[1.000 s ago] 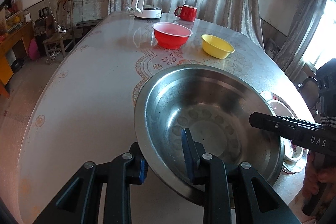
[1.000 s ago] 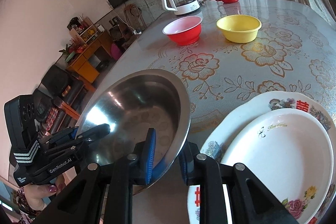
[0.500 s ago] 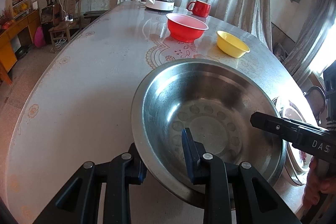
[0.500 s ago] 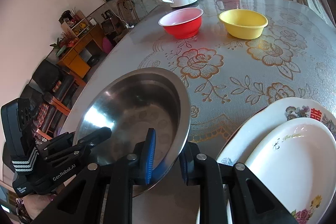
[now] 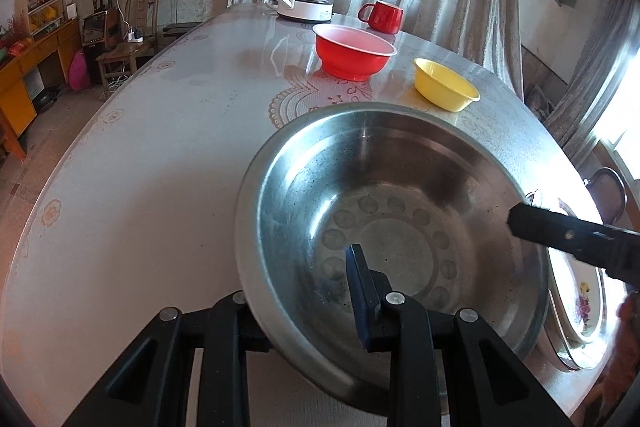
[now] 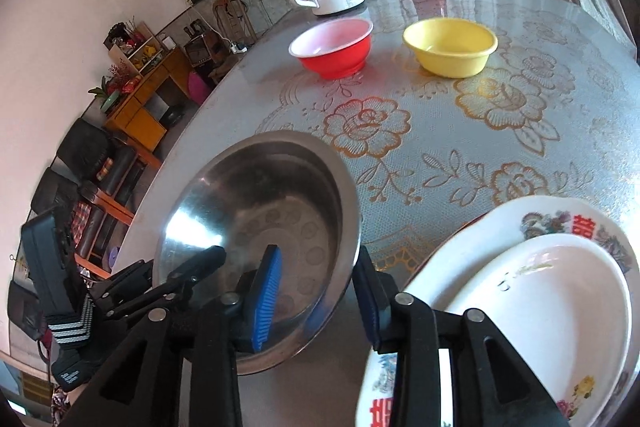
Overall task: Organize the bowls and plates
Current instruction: 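Lower the steel basin beside the plate stack and open the right gripper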
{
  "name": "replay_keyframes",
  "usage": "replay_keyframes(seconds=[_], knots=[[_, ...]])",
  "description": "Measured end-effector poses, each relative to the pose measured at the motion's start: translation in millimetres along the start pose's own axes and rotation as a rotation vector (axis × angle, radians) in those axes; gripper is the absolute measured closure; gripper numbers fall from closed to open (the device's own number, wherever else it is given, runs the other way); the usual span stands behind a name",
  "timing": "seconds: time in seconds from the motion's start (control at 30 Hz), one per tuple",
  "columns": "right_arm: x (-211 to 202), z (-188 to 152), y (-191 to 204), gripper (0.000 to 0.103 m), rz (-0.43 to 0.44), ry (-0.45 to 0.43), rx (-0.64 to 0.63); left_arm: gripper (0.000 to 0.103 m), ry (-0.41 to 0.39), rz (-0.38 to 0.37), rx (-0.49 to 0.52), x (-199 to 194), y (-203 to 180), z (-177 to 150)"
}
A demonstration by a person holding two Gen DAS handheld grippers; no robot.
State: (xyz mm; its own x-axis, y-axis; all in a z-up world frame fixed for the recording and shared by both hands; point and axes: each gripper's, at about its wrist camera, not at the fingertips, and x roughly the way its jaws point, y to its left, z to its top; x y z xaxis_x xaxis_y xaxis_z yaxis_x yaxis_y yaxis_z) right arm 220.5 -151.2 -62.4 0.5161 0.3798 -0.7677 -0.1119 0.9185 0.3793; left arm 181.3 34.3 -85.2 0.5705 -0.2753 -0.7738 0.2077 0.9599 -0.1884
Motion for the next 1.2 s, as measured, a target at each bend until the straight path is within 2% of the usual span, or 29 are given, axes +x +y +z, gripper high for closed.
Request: replay_keyframes(seconds=[0.37, 0.8, 0.83, 0.9, 1.2], knots=[[-6.8, 1.9, -5.1, 0.066, -0.017, -0.020, 0.004, 0.075, 0.004, -0.004, -0.011, 2.8, 0.9, 2.1], [-25.0, 7.3, -2.1, 0.065, 0.006, -0.069, 0.002, 0.071, -0.002, -0.021, -0.026, -2.7, 2.4, -0.6], [-26.5, 6.9, -2.7, 0.065, 0.008, -0.072, 0.006, 0.070, 0.000, -0.028, -0.028, -3.3, 2.5, -1.1], [-28.6, 6.2, -4.2, 0.065, 0.013, -0.078, 0.010, 0.061, -0.001, -0.026, -0.028, -4.6, 1.8, -2.2], [-50.6, 3.7, -20.3, 0.065, 0.016, -0.129, 0.051, 0.042, -0.016, -0.037, -0.029, -18.5, 2.3, -7.8]])
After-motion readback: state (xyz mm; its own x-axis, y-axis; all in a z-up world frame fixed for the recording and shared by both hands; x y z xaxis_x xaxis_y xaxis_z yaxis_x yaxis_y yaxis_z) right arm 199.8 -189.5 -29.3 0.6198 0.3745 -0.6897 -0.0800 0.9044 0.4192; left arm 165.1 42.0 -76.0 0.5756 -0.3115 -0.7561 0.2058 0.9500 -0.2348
